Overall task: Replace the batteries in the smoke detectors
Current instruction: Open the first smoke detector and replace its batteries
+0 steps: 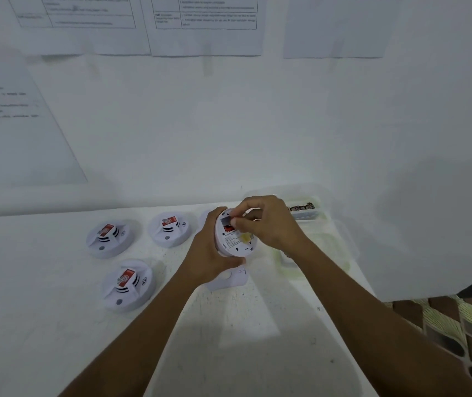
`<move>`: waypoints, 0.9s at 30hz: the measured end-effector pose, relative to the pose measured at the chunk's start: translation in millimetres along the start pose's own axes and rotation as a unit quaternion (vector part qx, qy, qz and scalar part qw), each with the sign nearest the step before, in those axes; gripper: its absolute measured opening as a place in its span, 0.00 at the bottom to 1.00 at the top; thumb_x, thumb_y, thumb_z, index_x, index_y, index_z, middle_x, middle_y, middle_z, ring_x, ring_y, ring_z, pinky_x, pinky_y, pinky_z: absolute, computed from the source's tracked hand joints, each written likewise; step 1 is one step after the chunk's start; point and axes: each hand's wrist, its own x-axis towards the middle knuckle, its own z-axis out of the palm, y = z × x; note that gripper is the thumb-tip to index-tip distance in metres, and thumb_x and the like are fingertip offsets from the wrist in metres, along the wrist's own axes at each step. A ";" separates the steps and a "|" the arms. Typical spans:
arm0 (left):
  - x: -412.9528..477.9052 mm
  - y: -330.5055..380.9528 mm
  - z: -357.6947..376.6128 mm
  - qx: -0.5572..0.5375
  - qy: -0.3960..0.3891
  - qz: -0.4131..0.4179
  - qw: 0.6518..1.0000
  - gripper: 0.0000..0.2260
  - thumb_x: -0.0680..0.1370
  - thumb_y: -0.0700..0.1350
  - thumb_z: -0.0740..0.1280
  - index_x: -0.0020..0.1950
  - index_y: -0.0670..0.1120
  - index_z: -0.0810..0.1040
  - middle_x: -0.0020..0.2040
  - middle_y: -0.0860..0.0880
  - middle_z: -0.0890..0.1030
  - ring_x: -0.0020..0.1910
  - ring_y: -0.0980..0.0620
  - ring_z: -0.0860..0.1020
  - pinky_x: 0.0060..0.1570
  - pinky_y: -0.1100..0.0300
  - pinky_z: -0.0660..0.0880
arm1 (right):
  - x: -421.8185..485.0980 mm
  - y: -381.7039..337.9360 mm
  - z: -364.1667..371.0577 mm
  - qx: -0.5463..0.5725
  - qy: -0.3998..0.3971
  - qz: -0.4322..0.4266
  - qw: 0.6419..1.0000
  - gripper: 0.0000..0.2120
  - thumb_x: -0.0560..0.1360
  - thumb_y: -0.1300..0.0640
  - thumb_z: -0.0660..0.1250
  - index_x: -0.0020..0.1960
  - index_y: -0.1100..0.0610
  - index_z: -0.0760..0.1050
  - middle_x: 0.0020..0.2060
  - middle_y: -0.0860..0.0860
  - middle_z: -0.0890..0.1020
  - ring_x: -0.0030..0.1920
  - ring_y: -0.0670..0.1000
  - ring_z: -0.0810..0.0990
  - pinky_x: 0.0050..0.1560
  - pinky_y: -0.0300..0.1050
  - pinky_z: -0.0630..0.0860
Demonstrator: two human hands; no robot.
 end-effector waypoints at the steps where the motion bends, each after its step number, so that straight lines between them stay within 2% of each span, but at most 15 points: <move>1: -4.4 4.5 -2.0 0.000 0.002 0.009 1.000 0.38 0.62 0.58 0.79 0.67 0.54 0.66 0.61 0.54 0.74 0.62 0.57 0.75 0.61 0.59 0.75 | -2.3 -1.5 4.1 -0.007 -0.004 0.000 1.000 0.05 0.69 0.62 0.77 0.43 0.55 0.84 0.41 0.48 0.86 0.40 0.46 0.85 0.45 0.44 0.82; 4: -18.7 17.1 -6.5 -0.002 -0.009 0.025 1.000 0.35 0.64 0.67 0.74 0.66 0.59 0.65 0.62 0.56 0.74 0.63 0.58 0.73 0.62 0.62 0.72 | -7.8 -4.5 16.5 -0.029 0.009 -0.008 1.000 0.10 0.66 0.58 0.80 0.44 0.56 0.82 0.39 0.49 0.83 0.36 0.44 0.81 0.39 0.38 0.78; 6: -28.9 20.9 -9.5 -0.029 -0.004 0.020 0.999 0.34 0.65 0.66 0.73 0.66 0.61 0.64 0.64 0.62 0.73 0.65 0.58 0.72 0.63 0.64 0.71 | -9.0 -7.1 22.2 -0.067 0.037 0.008 0.997 0.19 0.64 0.51 0.81 0.51 0.51 0.79 0.43 0.47 0.80 0.38 0.41 0.77 0.39 0.36 0.74; 8: -37.8 21.9 -12.4 -0.054 0.003 0.014 0.998 0.36 0.64 0.66 0.74 0.68 0.60 0.63 0.64 0.69 0.71 0.67 0.62 0.70 0.62 0.69 0.69 | -9.9 -7.9 25.5 -0.081 0.052 0.051 0.994 0.31 0.62 0.45 0.81 0.61 0.46 0.74 0.49 0.45 0.76 0.44 0.41 0.74 0.42 0.36 0.73; 11: -46.8 24.2 -16.9 -0.065 -0.006 -0.005 0.998 0.40 0.62 0.66 0.75 0.68 0.56 0.63 0.66 0.64 0.70 0.67 0.64 0.70 0.62 0.70 0.69 | -15.9 -7.8 31.8 0.042 0.033 0.127 0.990 0.39 0.62 0.48 0.82 0.68 0.45 0.69 0.52 0.46 0.75 0.49 0.45 0.78 0.45 0.42 0.79; 13: -52.6 26.1 -19.5 -0.064 -0.017 -0.013 0.998 0.41 0.61 0.66 0.76 0.68 0.57 0.62 0.66 0.63 0.69 0.66 0.66 0.70 0.61 0.72 0.69 | -20.8 -6.5 37.6 0.095 0.022 0.156 0.983 0.38 0.63 0.50 0.82 0.68 0.45 0.68 0.51 0.47 0.76 0.49 0.45 0.79 0.43 0.41 0.79; 15: -60.2 27.3 -21.6 -0.067 -0.027 -0.025 0.997 0.43 0.60 0.70 0.74 0.67 0.55 0.61 0.67 0.61 0.68 0.64 0.67 0.70 0.61 0.75 0.67 | -25.0 -6.0 43.8 0.109 0.011 0.165 0.980 0.37 0.64 0.51 0.81 0.68 0.45 0.68 0.51 0.47 0.77 0.48 0.44 0.79 0.40 0.38 0.78; 16: -64.0 26.7 -23.7 -0.062 -0.031 -0.031 0.997 0.42 0.61 0.68 0.75 0.67 0.53 0.61 0.67 0.60 0.68 0.64 0.66 0.70 0.62 0.74 0.67 | -26.7 -4.8 46.9 0.115 0.007 0.167 0.979 0.36 0.64 0.50 0.81 0.67 0.45 0.68 0.52 0.47 0.77 0.48 0.44 0.79 0.40 0.37 0.78; 19: -73.7 17.8 -38.9 -0.038 -0.019 -0.032 0.999 0.39 0.64 0.48 0.80 0.69 0.56 0.62 0.64 0.68 0.72 0.65 0.64 0.71 0.60 0.70 0.72 | -32.9 6.1 54.3 0.103 0.041 0.142 0.984 0.28 0.70 0.48 0.76 0.67 0.47 0.70 0.53 0.47 0.79 0.50 0.45 0.79 0.44 0.37 0.76; 21: -80.9 9.1 -57.1 -0.027 -0.008 -0.036 0.999 0.43 0.62 0.45 0.80 0.70 0.56 0.61 0.63 0.70 0.71 0.66 0.63 0.71 0.58 0.70 0.72 | -39.7 20.6 56.0 0.048 0.077 0.097 0.991 0.19 0.75 0.50 0.71 0.64 0.49 0.73 0.51 0.47 0.81 0.50 0.44 0.78 0.48 0.39 0.73; 22: -84.8 5.6 -65.9 -0.024 -0.002 -0.041 0.999 0.44 0.62 0.45 0.81 0.72 0.55 0.61 0.65 0.67 0.71 0.66 0.62 0.71 0.59 0.69 0.73 | -43.5 29.2 56.0 -0.005 0.061 0.070 0.996 0.18 0.75 0.52 0.71 0.64 0.49 0.73 0.52 0.47 0.81 0.51 0.44 0.78 0.50 0.40 0.72; 24: -91.5 1.9 -80.7 -0.025 0.002 -0.049 0.998 0.46 0.61 0.43 0.82 0.73 0.51 0.61 0.68 0.60 0.71 0.68 0.60 0.70 0.62 0.64 0.73 | -50.7 43.9 57.5 -0.138 -0.055 0.034 0.988 0.25 0.72 0.52 0.74 0.68 0.48 0.71 0.60 0.46 0.79 0.59 0.44 0.76 0.56 0.40 0.69; 26: -94.9 2.8 -88.1 -0.035 0.004 -0.050 0.998 0.47 0.61 0.38 0.82 0.74 0.49 0.61 0.69 0.55 0.71 0.68 0.58 0.70 0.63 0.62 0.73 | -55.5 48.4 59.6 -0.248 -0.173 0.012 0.953 0.34 0.70 0.49 0.76 0.73 0.48 0.67 0.66 0.46 0.75 0.64 0.46 0.72 0.61 0.40 0.67; 27: -96.1 3.4 -89.4 -0.040 0.003 -0.052 0.998 0.47 0.61 0.36 0.82 0.74 0.48 0.61 0.70 0.54 0.71 0.69 0.57 0.70 0.62 0.63 0.73 | -56.1 48.6 60.6 -0.278 -0.197 0.001 0.940 0.36 0.69 0.48 0.77 0.74 0.49 0.66 0.66 0.46 0.75 0.64 0.47 0.73 0.62 0.40 0.67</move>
